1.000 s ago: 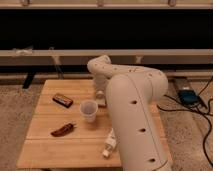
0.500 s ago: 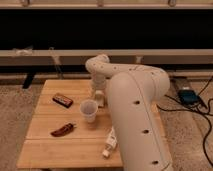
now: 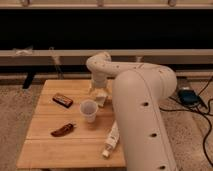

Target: Wipe the white sponge on the table

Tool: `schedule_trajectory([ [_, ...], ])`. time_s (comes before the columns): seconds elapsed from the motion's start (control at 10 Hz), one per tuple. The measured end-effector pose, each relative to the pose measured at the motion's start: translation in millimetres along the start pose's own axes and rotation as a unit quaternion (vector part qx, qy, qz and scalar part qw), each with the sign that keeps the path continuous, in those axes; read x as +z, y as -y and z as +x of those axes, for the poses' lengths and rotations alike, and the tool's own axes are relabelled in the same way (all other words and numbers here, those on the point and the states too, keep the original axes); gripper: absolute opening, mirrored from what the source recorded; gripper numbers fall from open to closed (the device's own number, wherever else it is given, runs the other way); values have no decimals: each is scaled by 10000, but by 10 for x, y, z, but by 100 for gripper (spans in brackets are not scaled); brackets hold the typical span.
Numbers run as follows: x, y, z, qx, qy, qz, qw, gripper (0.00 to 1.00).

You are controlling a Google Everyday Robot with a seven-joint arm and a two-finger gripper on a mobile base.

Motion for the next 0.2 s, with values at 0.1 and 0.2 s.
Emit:
schedule_trajectory([
  [0.1,-1,1,-1,1,0,-2,10000,80],
  [0.2,-3,21,-2,16,2,-3,10000,80],
])
